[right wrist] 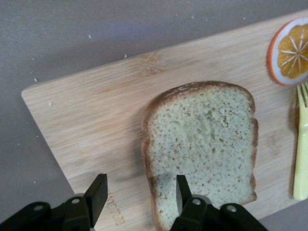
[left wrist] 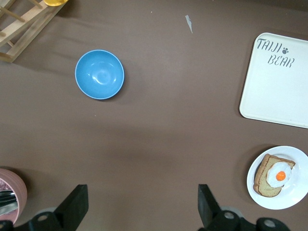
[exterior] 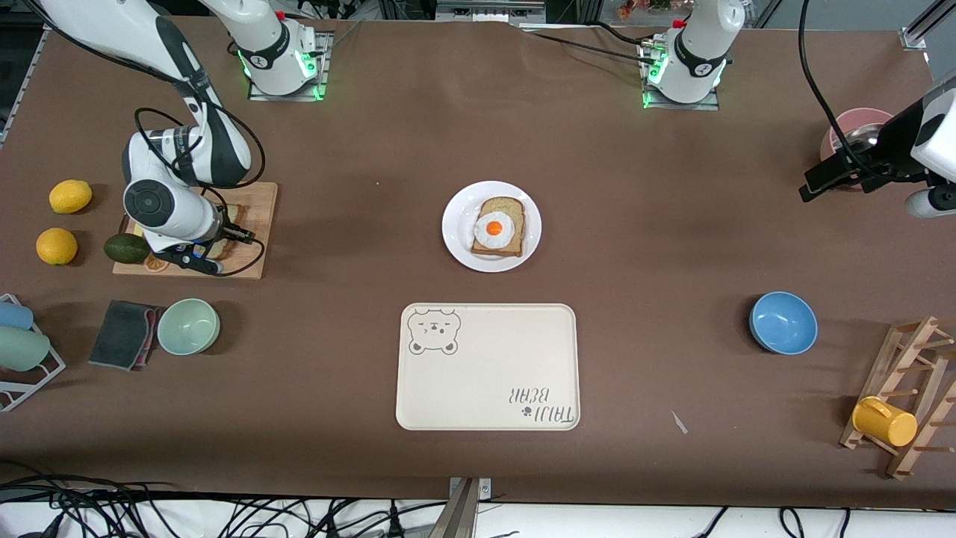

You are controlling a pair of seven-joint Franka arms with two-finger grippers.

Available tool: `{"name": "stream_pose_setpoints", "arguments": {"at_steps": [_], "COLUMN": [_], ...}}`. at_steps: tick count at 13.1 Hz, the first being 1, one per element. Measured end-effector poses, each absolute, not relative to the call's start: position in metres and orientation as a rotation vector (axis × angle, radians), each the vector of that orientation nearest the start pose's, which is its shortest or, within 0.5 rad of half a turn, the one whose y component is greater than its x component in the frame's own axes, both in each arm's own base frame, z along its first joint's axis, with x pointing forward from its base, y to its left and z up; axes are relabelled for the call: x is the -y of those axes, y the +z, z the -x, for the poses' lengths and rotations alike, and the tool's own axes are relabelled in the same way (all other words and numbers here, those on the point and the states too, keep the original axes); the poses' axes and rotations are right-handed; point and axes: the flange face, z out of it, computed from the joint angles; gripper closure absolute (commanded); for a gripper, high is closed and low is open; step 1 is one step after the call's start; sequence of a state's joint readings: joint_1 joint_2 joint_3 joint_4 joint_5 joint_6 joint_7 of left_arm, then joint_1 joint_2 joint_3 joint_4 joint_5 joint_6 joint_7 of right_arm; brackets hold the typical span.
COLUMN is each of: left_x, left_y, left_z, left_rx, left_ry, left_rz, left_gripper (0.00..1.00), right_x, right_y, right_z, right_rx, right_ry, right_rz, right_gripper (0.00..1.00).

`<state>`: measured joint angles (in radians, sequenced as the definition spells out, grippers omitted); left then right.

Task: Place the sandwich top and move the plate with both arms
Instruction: 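Grasp the bread slice with the right gripper and lift it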

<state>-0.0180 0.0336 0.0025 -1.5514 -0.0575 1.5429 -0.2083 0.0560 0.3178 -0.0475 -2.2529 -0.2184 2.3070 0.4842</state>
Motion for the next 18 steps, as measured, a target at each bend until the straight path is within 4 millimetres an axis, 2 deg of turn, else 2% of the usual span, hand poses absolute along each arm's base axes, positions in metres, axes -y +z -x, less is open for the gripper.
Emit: {"name": "stream_pose_setpoints", "arguments": {"at_steps": [4,8,11,16,18], "left_x": [0.016,0.023,0.026,0.021,0.021], "left_y": [0.612,0.613,0.613,0.610,0.607], "left_z": [-0.561,-0.561,-0.561,-0.562,-0.564], "left_rx": [0.303,0.284,0.276,0.290,0.290], "left_ry": [0.082,0.083,0.084,0.094,0.096], "left_rz": [3.178,3.180,3.181,3.178,3.178], "left_gripper": [0.00,0.00,0.00,0.00,0.00], "right_x": [0.002,0.008,0.014,0.019,0.018], "right_y": [0.193,0.191,0.191,0.191,0.191], "right_z": [-0.509,-0.508,-0.508,-0.508,-0.508], "right_rx": [-0.532,-0.530,-0.530,-0.537,-0.530], "right_ry": [0.396,0.397,0.394,0.399,0.400], "right_rz": [3.297,3.314,3.329,3.340,3.343], "right_gripper": [0.36,0.41,0.58,1.00,1.00]}}
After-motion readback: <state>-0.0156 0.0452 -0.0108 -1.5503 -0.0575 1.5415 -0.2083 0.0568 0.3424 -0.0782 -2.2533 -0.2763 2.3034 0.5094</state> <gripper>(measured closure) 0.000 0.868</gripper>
